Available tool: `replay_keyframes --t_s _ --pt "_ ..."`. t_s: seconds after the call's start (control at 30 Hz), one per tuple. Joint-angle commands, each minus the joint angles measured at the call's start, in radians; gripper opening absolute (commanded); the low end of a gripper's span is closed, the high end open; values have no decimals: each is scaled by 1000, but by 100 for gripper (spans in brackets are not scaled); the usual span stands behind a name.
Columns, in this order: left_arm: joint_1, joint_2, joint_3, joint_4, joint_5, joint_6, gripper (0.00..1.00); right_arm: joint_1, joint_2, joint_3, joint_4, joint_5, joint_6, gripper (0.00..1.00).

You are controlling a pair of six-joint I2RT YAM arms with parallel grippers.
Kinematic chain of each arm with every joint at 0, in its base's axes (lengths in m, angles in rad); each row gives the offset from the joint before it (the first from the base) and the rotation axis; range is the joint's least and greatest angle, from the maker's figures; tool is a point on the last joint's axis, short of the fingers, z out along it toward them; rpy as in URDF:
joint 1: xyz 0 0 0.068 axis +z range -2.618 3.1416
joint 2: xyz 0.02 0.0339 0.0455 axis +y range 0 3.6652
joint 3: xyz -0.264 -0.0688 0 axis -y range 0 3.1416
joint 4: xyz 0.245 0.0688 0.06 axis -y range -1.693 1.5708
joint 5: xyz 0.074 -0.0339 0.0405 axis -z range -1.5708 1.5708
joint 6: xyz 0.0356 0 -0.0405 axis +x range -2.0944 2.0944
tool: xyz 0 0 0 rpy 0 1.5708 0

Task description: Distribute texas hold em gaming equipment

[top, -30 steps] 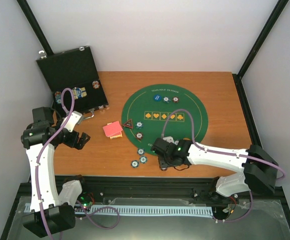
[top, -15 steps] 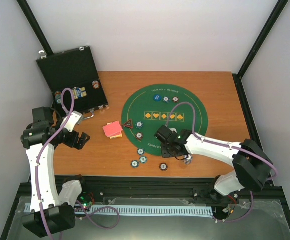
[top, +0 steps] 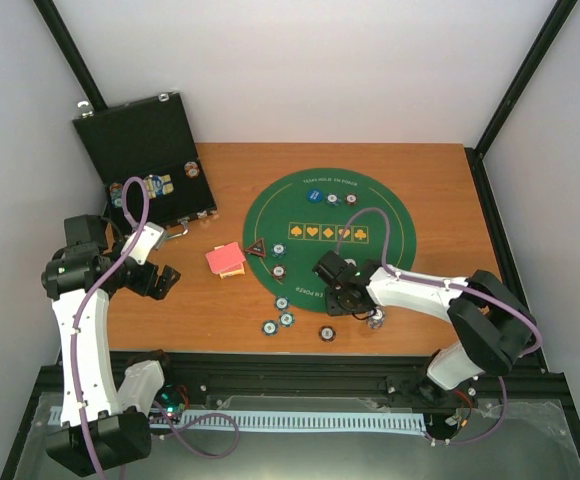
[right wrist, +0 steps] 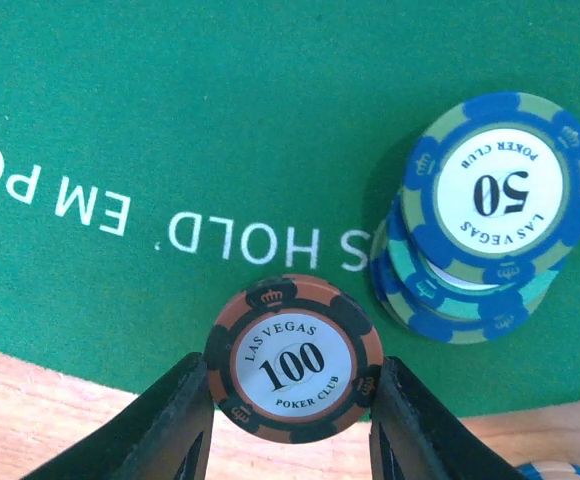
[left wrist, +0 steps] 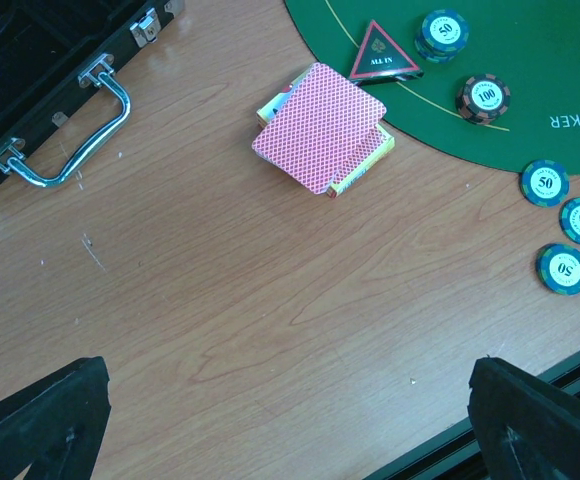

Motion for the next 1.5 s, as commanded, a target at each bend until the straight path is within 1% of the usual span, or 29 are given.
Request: replay_keyframes --t_s 0.0,0.2,0.27,0.37,0.47,0.73,1.0,1.13,1.2,1.3,1.47 --pt "2 -10 38 -12 3 9 100 -10 19 -2 42 -9 -10 33" --pt "2 -11 39 -12 5 10 100 -11 27 -23 56 -10 -8 34" --pt "2 -13 36 -12 4 11 100 -12 26 -23 55 -9 -7 37" --pt "2 -17 30 -12 1 12 100 -12 28 -17 51 -8 -9 46" --pt "2 -23 31 -13 0 16 100 -13 24 -9 36 2 -10 50" --pt "2 -24 40 -20 -1 19 100 -21 -7 9 -5 12 -21 56" --pt "2 -25 39 -19 1 23 100 -22 -152 107 -180 58 -44 70" --pt "2 -25 41 -22 6 18 100 -25 -201 148 -275 84 -44 74" --pt "2 -27 42 -22 5 20 100 -30 -225 138 -303 96 -32 78" --pt "3 -30 44 -26 5 23 100 -50 -258 84 -323 98 -11 81" --pt "2 -32 44 -28 12 21 100 -75 -321 5 -313 84 16 82"
